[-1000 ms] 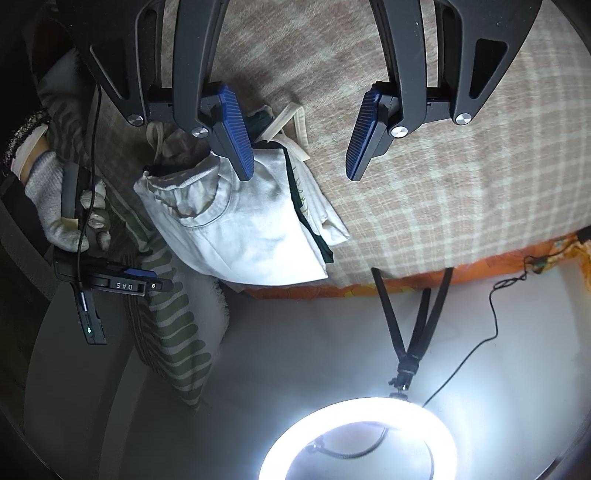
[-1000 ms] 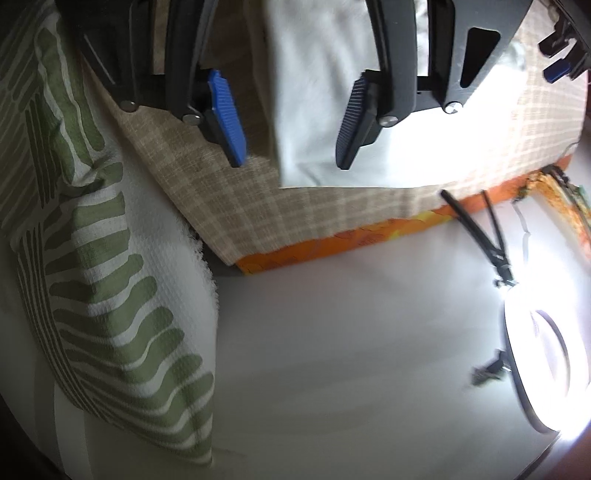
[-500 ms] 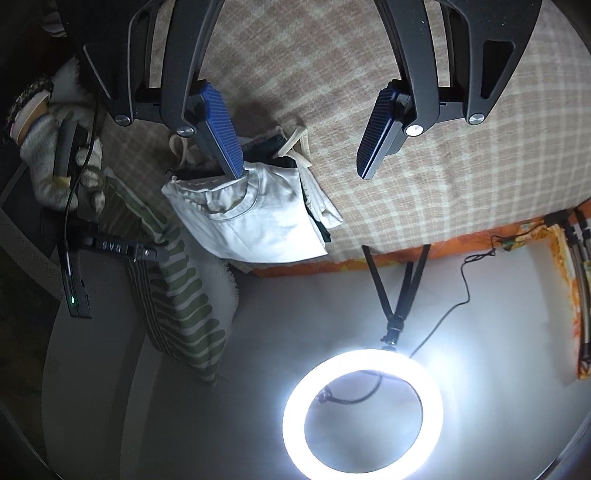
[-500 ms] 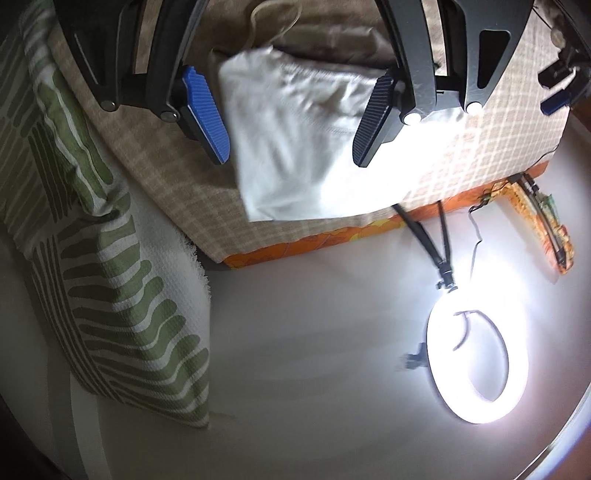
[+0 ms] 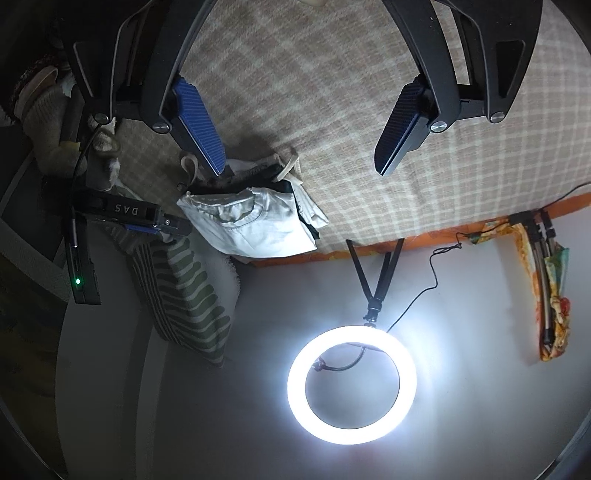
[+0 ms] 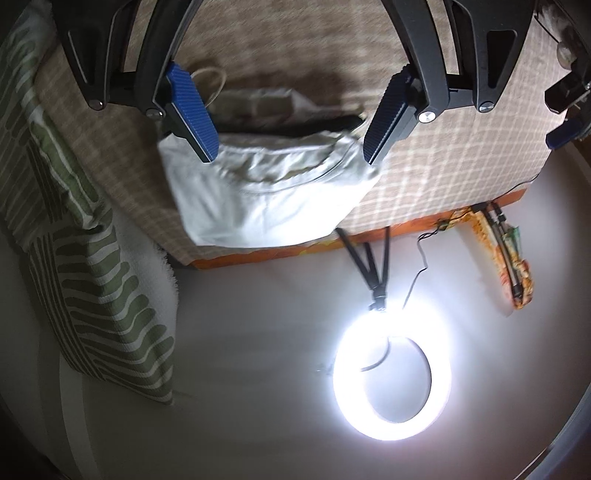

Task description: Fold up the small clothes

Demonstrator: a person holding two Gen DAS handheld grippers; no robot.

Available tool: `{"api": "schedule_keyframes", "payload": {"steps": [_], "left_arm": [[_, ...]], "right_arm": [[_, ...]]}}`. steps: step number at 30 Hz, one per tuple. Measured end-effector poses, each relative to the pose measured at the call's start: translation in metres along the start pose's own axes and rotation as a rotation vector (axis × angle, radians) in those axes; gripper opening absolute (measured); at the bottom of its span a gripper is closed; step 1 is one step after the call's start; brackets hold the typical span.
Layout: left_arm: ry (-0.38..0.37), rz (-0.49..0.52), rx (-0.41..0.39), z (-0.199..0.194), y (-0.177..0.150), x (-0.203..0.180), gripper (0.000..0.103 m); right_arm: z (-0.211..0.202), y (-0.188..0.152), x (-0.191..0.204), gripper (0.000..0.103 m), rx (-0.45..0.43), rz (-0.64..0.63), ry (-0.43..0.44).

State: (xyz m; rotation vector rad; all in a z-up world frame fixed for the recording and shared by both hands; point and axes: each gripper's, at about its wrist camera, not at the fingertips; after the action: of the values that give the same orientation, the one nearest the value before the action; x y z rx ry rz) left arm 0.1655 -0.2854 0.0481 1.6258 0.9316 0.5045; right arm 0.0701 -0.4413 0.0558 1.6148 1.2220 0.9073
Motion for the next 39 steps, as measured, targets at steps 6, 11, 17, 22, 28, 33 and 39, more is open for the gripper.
{"api": "schedule_keyframes", "payload": {"steps": [6,11,17,22,28,33,39], "left_arm": [[-0.008,0.033,0.001,-0.015,-0.009,-0.004,0.089],[0.008,0.055,-0.010,-0.024,-0.016,-0.005,0.089],[0.029,0.074,-0.014,-0.030,-0.024,-0.001,0.100],[0.077,0.081,0.000,-0.031,-0.027,0.005,0.102],[0.122,0.059,0.021,-0.032,-0.030,0.015,0.102],[0.127,0.068,0.019,-0.035,-0.030,0.014,0.102],[0.126,0.091,0.015,-0.037,-0.029,0.009,0.102]], "right_arm": [[-0.018,-0.011,0.014,0.090,-0.027,0.010,-0.009],[-0.030,-0.018,0.022,0.098,-0.067,0.001,-0.044],[-0.033,-0.025,0.028,0.103,-0.084,-0.010,-0.045],[-0.031,-0.030,0.034,0.103,-0.092,-0.033,-0.057],[-0.035,-0.029,0.039,0.103,-0.126,-0.040,-0.072],[-0.036,-0.028,0.041,0.103,-0.130,-0.015,-0.060],[-0.034,-0.030,0.046,0.103,-0.126,-0.029,-0.060]]}}
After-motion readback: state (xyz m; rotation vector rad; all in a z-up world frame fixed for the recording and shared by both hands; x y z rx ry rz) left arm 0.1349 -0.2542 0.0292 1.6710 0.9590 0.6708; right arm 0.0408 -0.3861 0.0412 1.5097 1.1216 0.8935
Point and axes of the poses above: each gripper's, at about its wrist camera, not at the fingertips, and z roughly the way its jaws point, x to its left, y to its top, and after that the axes turned 15 degrees about -x, right-handed
